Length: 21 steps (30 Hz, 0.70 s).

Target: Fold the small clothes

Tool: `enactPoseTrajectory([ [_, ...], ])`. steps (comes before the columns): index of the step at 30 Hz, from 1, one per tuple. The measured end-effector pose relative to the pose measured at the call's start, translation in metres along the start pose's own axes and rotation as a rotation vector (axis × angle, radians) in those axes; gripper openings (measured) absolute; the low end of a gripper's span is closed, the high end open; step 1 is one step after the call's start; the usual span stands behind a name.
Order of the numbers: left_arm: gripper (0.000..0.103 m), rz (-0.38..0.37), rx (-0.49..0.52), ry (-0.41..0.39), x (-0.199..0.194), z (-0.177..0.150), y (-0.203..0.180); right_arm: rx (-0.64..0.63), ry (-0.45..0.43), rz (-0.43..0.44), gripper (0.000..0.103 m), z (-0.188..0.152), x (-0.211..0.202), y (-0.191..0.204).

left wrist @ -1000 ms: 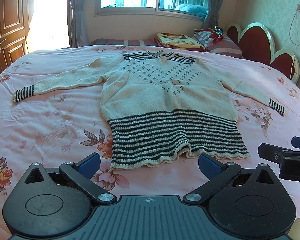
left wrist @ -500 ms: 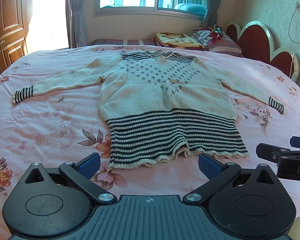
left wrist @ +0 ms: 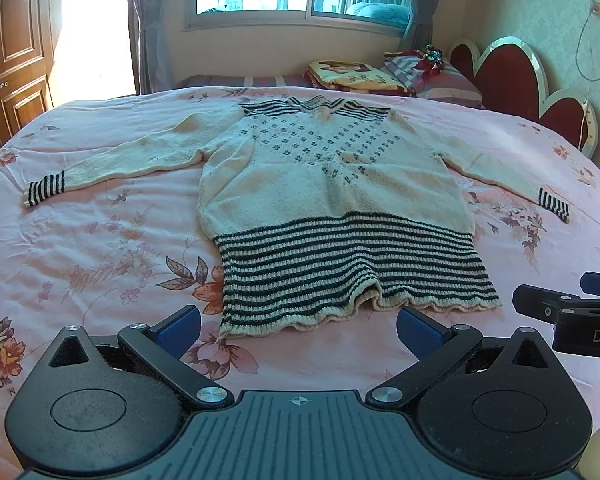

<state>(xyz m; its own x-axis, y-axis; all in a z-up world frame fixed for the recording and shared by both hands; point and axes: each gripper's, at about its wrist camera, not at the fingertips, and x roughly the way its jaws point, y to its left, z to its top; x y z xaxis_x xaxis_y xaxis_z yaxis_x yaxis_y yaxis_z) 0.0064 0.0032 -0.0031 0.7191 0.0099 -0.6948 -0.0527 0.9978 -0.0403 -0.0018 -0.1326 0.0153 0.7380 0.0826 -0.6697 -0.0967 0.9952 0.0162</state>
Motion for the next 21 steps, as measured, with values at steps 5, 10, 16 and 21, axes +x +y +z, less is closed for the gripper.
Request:
enactPoseTrajectory([
  [5,0.103,-0.011,-0.045,-0.011,0.005,0.003,0.008,0.007,0.002,-0.018,0.102,0.002,0.005,-0.005],
  [10,0.103,0.008,-0.048,-0.055,0.026,0.032,0.021,0.103,-0.082,-0.065,0.102,0.022,0.008,-0.051],
  [16,0.103,0.005,-0.112,-0.045,0.059,0.059,0.016,0.459,0.039,0.013,0.101,0.049,0.078,-0.173],
  [21,0.103,0.02,-0.055,-0.007,0.093,0.081,-0.005,0.759,-0.069,-0.041,0.097,0.055,0.118,-0.267],
])
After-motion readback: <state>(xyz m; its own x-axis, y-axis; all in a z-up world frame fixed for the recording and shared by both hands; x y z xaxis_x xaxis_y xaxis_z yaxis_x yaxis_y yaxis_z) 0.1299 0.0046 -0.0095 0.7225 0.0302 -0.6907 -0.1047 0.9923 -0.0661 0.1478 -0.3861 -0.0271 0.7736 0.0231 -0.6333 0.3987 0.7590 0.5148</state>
